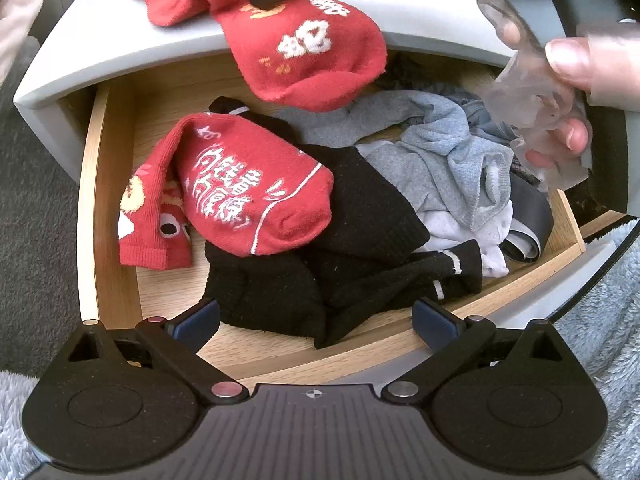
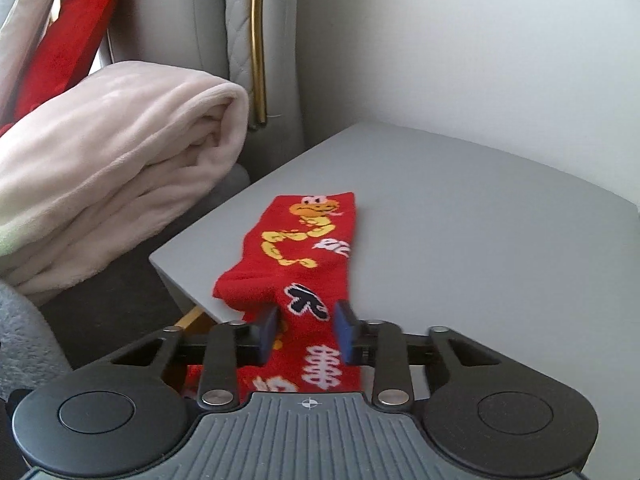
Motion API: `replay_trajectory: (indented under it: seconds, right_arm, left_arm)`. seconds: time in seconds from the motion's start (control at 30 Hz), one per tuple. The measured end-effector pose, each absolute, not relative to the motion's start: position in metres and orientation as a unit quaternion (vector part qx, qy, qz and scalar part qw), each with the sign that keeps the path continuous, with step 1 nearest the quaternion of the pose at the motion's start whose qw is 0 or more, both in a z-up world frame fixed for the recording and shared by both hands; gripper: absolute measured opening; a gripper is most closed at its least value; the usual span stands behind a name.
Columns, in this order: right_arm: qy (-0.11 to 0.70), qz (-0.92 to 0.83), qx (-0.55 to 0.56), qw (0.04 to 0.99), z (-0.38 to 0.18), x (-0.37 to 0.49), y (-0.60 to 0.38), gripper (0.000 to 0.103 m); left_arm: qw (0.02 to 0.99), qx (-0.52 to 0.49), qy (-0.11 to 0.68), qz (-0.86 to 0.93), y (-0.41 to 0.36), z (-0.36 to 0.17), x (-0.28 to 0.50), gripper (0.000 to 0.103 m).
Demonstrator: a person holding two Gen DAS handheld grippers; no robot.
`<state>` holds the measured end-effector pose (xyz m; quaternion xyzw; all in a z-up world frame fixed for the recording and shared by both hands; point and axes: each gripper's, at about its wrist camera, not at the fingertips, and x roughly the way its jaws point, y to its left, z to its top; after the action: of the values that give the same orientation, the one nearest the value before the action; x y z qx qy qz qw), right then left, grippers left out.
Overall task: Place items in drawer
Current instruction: 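Grasp the last red sock on the cabinet top with the right gripper, then carry the red sock into the drawer and press it down with the right gripper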
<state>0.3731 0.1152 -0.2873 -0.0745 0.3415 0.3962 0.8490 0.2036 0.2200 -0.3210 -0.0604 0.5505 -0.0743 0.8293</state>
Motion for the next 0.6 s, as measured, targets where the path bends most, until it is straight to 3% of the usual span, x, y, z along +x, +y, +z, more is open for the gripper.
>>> replay_trajectory:
  seconds: [0.17,0.37,0.6]
  right_arm:
    - [0.351,0.42,-0.058,0.835,-0.287,0.371,0.112,0.008]
    - [0.374,0.496,-0.052,0.782,-0.293,0.358,0.12,0.007]
    - [0.454,0.5,-0.069,0.734,-0.324,0.354,0.133,0.007]
  left_arm:
    - [0.829,-0.061,0.55,-0.075,0.22,-0.321,0.203,0.103]
    - [0.829,-0.06,0.55,-0.075,0.221,-0.321,0.203,0.103]
    - [0.829,-0.06,0.551,-0.075,0.22,-0.321,0.204,0.103]
